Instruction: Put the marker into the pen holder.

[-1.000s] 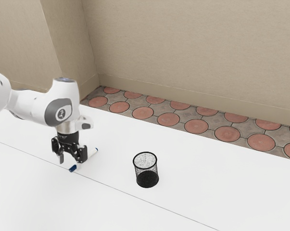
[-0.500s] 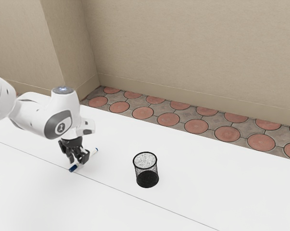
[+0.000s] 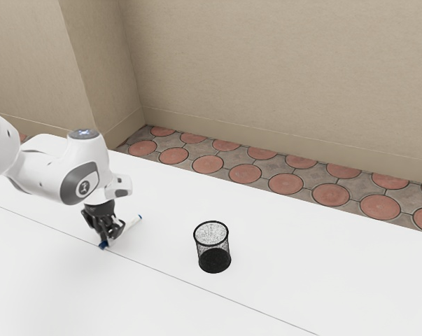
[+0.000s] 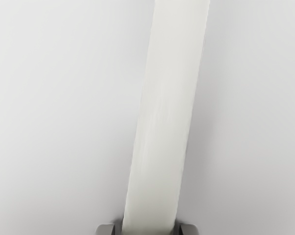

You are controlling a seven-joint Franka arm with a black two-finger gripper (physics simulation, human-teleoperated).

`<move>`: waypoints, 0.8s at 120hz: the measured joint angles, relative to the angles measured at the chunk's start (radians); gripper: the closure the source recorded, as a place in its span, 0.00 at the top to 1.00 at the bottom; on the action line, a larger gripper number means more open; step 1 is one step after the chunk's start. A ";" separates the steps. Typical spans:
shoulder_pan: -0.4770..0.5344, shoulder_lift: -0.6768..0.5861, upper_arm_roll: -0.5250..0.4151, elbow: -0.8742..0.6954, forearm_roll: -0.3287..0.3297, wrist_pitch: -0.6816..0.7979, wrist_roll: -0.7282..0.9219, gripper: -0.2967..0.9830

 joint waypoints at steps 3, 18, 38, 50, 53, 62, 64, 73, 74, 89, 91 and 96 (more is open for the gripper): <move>0.001 0.000 -0.004 0.001 -0.001 0.000 0.001 0.30; -0.004 -0.010 -0.013 0.005 -0.004 -0.004 0.004 0.24; 0.001 0.001 -0.016 0.005 -0.001 -0.004 0.001 0.25; 0.001 0.003 -0.017 0.005 -0.004 -0.004 0.004 0.26; 0.001 0.001 -0.017 0.006 -0.004 -0.005 0.004 0.24; 0.001 -0.003 -0.017 0.006 -0.002 -0.006 0.002 0.22; 0.000 -0.003 -0.017 0.006 -0.001 -0.006 0.001 0.21; -0.028 -0.081 -0.015 0.006 0.001 -0.023 -0.004 0.19; -0.035 -0.099 -0.015 0.006 0.001 -0.028 -0.004 0.19; -0.166 -0.307 -0.017 0.005 -0.020 -0.133 -0.018 0.18; -0.188 -0.332 -0.017 0.005 -0.024 -0.149 -0.021 0.17; -0.260 -0.394 -0.019 0.005 -0.032 -0.190 -0.029 0.17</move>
